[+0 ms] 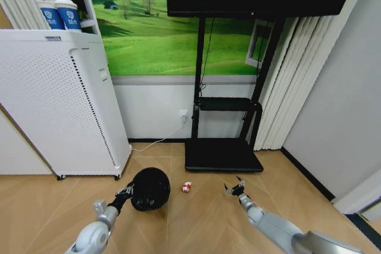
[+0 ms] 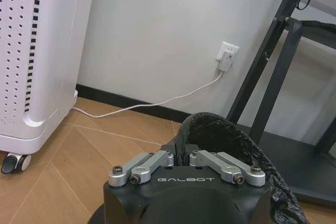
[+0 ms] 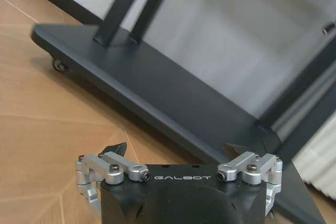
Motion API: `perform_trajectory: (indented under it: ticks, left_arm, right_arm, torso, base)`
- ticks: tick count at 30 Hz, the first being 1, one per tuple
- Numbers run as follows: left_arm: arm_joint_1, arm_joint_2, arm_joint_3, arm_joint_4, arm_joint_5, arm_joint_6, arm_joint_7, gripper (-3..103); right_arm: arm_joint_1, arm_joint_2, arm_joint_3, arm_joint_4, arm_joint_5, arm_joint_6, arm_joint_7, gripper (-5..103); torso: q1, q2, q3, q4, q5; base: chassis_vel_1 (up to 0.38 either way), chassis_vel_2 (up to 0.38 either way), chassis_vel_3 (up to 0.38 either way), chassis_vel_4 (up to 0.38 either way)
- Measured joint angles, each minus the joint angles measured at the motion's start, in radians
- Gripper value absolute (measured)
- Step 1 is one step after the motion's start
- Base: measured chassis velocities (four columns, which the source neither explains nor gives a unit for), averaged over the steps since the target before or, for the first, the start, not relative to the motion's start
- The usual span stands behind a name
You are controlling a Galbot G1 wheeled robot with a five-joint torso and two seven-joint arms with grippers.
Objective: Pick up the trash bin and place the garbage on the floor into it.
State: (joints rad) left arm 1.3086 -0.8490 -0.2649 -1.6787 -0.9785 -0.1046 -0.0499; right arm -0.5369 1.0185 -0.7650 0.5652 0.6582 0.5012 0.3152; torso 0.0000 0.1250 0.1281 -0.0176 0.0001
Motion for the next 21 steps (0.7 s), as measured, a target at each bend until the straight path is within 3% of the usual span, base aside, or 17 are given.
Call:
perform_trajectory:
  ticks: [6,9,16,21]
  left_arm:
    - [0.001,-0.007,0.001,-0.005,0.001,-0.001,-0.002,7]
    - [0.004,-0.010,0.004,-0.005,0.004,-0.002,-0.002,7]
    - [0.008,-0.015,0.003,-0.006,0.008,-0.002,-0.004,7]
    - [0.009,-0.017,0.002,-0.004,0.010,-0.002,-0.004,7]
  right_arm:
    - [-0.013,0.005,0.021,-0.042,-0.003,-0.032,0.018,100]
    - [-0.020,0.003,0.039,-0.004,0.056,-0.082,0.049,100]
    - [-0.031,0.004,0.061,0.010,0.045,-0.048,0.043,100]
    - [-0.043,-0.003,0.080,0.021,0.034,-0.009,-0.008,100]
  torso:
    - [0.000,0.000,0.000,-0.0003,-0.0002]
    - [0.000,0.000,0.000,0.0001,-0.0001]
    - [0.000,0.000,0.000,0.0001,-0.0001]
    - [0.000,0.000,0.000,0.0000,0.0000]
  base:
    - [0.000,0.000,0.000,0.000]
    - [0.000,0.000,0.000,0.000]
    - [0.000,0.000,0.000,0.000]
    - [0.000,0.000,0.000,0.000]
